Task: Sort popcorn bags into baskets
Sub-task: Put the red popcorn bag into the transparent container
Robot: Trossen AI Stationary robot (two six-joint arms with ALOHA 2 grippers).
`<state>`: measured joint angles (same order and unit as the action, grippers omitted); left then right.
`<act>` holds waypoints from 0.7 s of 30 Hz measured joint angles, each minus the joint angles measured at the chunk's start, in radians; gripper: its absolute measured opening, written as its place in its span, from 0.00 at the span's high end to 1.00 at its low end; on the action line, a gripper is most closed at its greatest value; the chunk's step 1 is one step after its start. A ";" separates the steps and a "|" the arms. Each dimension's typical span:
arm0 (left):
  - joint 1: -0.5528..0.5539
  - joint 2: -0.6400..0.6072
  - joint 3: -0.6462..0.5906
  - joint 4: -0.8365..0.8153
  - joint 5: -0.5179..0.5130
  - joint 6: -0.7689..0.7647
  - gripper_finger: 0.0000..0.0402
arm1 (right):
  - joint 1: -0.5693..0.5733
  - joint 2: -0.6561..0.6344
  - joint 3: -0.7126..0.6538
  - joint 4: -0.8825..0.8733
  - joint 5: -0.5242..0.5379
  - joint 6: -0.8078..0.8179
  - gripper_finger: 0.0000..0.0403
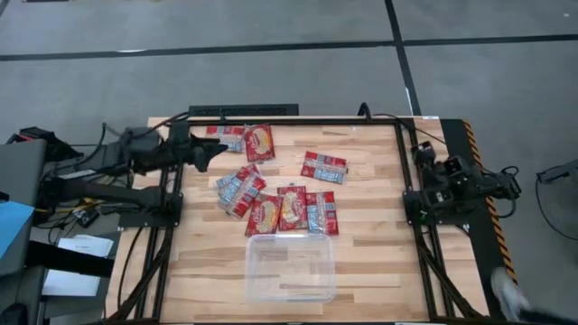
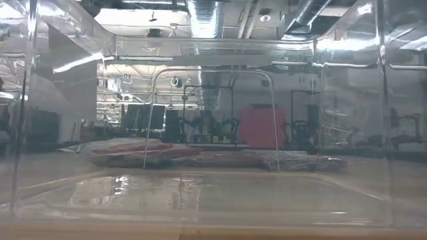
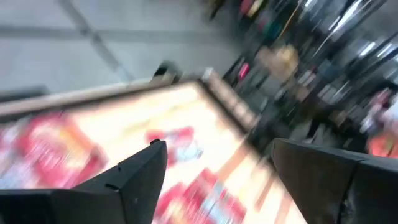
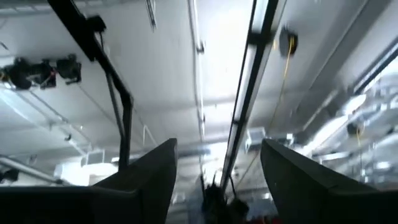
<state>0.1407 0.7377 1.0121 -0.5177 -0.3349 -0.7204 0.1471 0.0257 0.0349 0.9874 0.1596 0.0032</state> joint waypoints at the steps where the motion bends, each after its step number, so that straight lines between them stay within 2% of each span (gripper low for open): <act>1: 0.044 0.020 0.020 -0.052 0.060 -0.004 0.33 | 0.000 0.000 0.000 0.018 0.000 -0.021 0.37; 4: 0.158 0.074 0.036 -0.121 0.230 0.014 0.35 | 0.000 0.000 0.000 0.045 0.000 -0.091 0.37; 6: 0.220 0.111 0.031 -0.138 0.325 0.057 0.35 | 0.001 0.000 0.000 0.046 -0.001 -0.078 0.37; 11: 0.305 0.236 0.028 -0.240 0.479 0.239 0.32 | 0.003 0.000 0.000 0.014 -0.003 0.002 0.37; 16: 0.324 0.372 0.028 -0.283 0.560 0.412 0.28 | 0.003 0.000 0.001 -0.048 -0.002 0.008 0.37; 21: 0.327 0.497 0.017 -0.318 0.501 0.498 0.28 | 0.003 0.000 0.002 -0.118 0.015 0.055 0.37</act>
<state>0.4672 1.2352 1.0294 -0.8361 0.1657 -0.2225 0.1505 0.0261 0.0364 0.8696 0.1745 0.0580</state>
